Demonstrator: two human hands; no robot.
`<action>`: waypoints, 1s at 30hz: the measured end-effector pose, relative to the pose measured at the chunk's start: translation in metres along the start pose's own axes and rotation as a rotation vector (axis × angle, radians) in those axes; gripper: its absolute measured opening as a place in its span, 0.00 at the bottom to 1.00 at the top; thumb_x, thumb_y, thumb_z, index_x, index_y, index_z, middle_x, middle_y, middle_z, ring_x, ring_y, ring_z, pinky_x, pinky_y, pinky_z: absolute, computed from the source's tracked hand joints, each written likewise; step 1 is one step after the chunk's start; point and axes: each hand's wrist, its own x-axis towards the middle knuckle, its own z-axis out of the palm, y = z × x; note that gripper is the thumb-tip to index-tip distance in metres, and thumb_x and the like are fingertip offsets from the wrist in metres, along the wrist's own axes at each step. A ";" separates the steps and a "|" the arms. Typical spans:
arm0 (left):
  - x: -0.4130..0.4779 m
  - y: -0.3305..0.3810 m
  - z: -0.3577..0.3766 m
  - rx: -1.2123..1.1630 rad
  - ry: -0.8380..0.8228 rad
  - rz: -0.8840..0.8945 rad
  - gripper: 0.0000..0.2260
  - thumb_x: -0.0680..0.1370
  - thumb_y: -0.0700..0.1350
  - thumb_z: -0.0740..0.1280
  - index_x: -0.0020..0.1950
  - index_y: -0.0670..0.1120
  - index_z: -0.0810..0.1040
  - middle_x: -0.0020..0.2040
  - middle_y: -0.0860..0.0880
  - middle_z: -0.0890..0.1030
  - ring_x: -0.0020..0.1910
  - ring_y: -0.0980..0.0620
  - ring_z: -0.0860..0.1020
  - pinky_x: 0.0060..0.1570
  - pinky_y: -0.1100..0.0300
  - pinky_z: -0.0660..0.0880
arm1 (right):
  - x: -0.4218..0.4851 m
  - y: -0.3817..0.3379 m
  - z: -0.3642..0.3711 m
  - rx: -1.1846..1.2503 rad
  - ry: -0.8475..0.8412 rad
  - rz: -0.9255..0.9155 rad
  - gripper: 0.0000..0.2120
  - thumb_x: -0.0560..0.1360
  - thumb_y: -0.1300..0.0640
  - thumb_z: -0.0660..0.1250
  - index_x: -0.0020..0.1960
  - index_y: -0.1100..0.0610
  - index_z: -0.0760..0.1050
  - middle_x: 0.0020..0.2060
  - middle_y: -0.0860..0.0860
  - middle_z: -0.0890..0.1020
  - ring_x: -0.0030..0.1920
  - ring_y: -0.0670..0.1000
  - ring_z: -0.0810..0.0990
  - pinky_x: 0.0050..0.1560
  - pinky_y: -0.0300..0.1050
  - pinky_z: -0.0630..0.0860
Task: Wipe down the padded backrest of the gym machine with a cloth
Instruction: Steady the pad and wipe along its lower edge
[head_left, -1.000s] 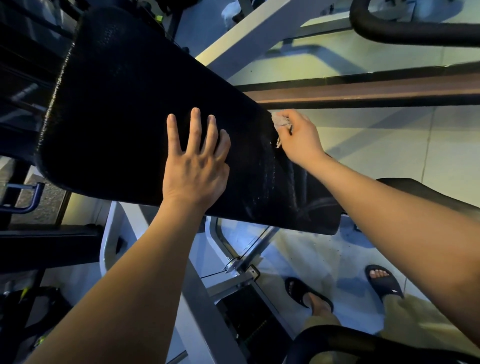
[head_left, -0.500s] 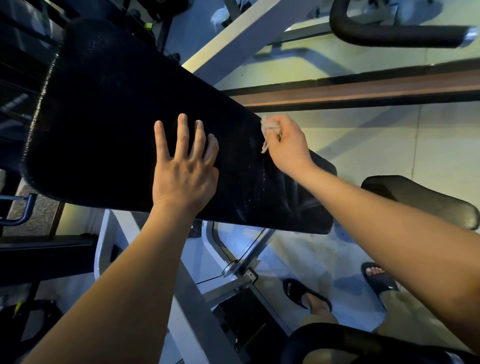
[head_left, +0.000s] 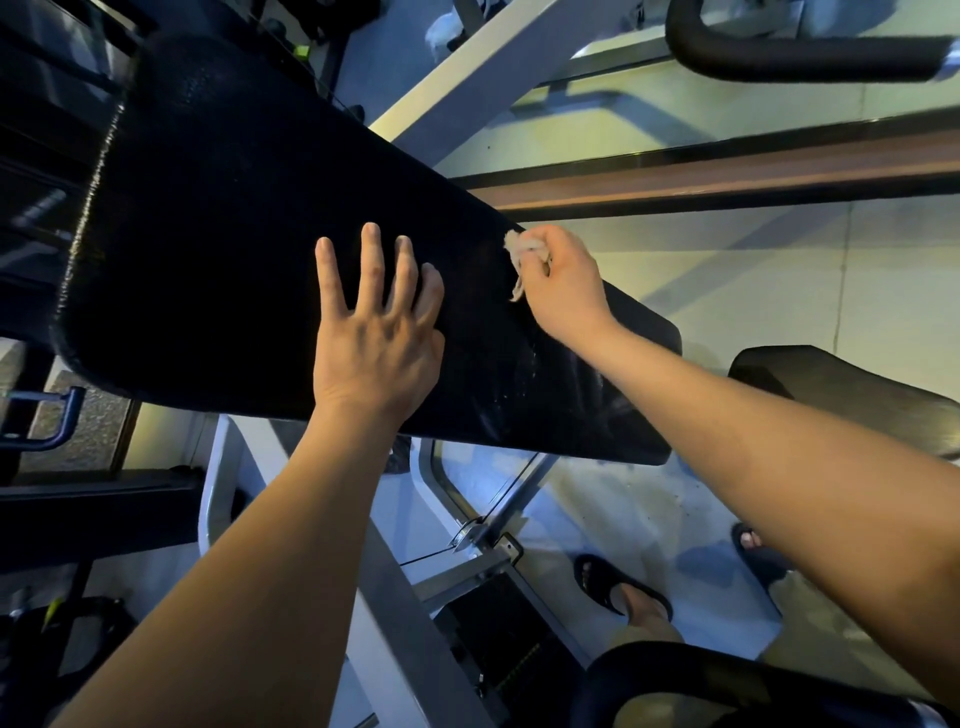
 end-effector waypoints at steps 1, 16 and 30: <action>0.000 0.000 0.000 -0.007 0.000 0.002 0.26 0.81 0.52 0.57 0.78 0.44 0.62 0.81 0.39 0.60 0.81 0.32 0.50 0.75 0.27 0.42 | -0.003 0.001 0.007 -0.039 -0.004 0.000 0.08 0.83 0.57 0.59 0.54 0.57 0.76 0.46 0.47 0.78 0.43 0.35 0.76 0.46 0.35 0.72; -0.001 0.002 0.001 -0.001 -0.017 -0.005 0.26 0.81 0.52 0.56 0.77 0.45 0.62 0.81 0.39 0.59 0.81 0.33 0.49 0.76 0.27 0.44 | -0.011 0.000 0.015 -0.072 0.039 -0.002 0.09 0.82 0.54 0.59 0.57 0.54 0.76 0.53 0.52 0.79 0.49 0.51 0.79 0.52 0.48 0.75; 0.000 0.002 0.001 -0.016 0.022 -0.016 0.25 0.80 0.51 0.59 0.76 0.44 0.65 0.80 0.39 0.62 0.81 0.32 0.51 0.76 0.28 0.43 | -0.025 -0.011 -0.007 0.672 -0.055 0.304 0.09 0.79 0.62 0.68 0.54 0.50 0.72 0.51 0.51 0.82 0.50 0.49 0.83 0.51 0.42 0.79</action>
